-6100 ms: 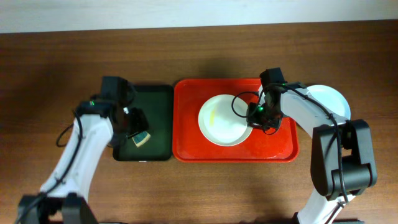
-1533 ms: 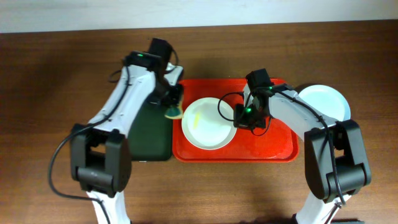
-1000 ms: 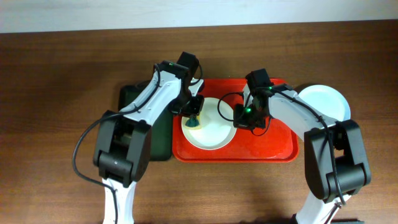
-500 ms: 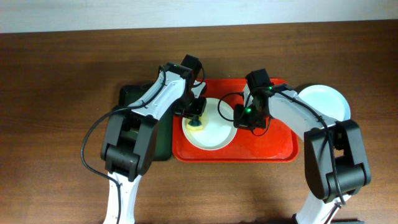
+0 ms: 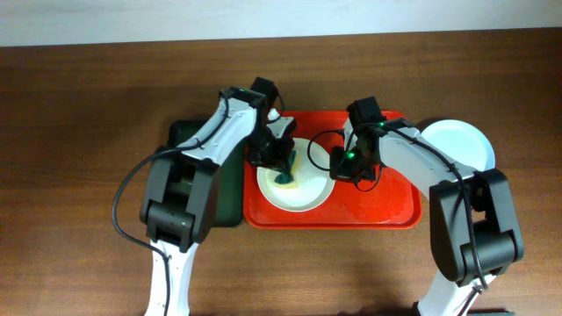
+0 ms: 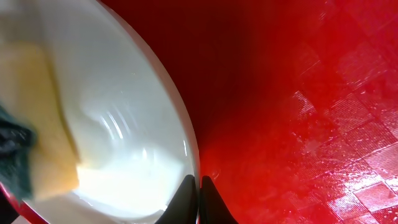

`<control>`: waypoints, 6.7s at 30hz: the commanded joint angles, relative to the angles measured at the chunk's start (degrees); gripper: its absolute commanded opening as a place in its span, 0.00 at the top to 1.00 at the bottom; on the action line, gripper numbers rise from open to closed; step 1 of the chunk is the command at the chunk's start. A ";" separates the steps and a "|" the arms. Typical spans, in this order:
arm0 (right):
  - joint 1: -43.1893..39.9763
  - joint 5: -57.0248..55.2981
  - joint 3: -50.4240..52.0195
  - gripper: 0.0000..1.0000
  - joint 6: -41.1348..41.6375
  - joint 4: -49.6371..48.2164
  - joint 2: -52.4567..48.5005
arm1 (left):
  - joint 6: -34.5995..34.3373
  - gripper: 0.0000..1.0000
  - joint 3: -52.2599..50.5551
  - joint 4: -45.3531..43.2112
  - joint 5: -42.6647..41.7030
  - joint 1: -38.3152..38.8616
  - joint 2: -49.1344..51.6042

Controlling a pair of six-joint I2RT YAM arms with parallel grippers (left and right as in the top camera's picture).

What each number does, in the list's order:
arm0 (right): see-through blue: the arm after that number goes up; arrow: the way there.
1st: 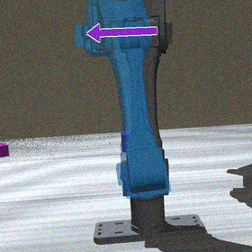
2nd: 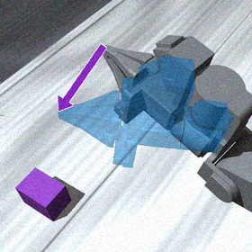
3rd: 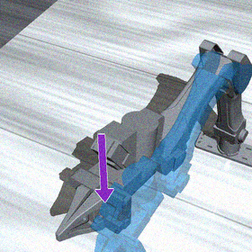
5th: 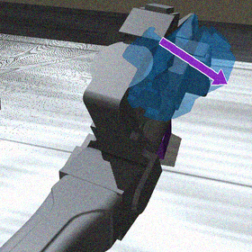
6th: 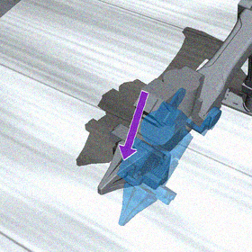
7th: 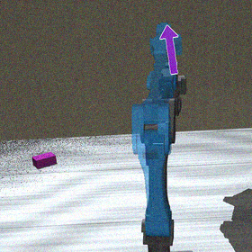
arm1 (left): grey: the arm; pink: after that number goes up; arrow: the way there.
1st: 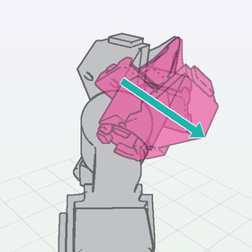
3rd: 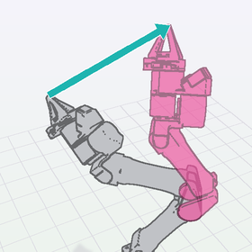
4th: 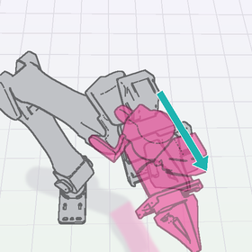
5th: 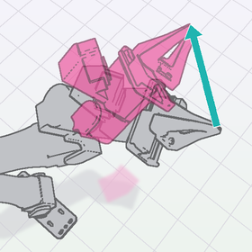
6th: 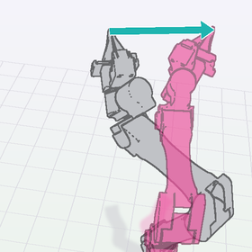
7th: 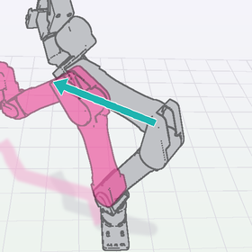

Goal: Clean dirty plates on tray and stack at the side

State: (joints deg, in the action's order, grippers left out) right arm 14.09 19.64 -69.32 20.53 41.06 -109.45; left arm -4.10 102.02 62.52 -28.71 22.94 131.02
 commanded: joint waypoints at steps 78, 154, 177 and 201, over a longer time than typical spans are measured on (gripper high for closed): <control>2.80 0.72 -0.33 0.96 -0.15 -1.88 0.11 | 3.23 1.00 2.32 3.06 1.18 -3.63 -7.39; 2.80 1.77 -0.33 0.96 -0.15 -1.88 0.11 | -9.11 1.00 -13.51 -9.22 -0.66 -6.99 -22.71; 2.80 1.11 -0.33 0.95 -0.17 -1.51 0.11 | -9.57 0.98 -42.95 -20.50 31.15 -13.86 -30.32; 2.80 -2.29 2.40 0.72 -0.13 -5.33 0.11 | -15.41 0.01 -3.89 6.78 31.10 -28.33 -32.89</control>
State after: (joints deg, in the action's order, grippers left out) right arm 16.34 18.24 -67.92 20.64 36.16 -109.45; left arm -19.14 97.56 68.66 2.15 -4.10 98.78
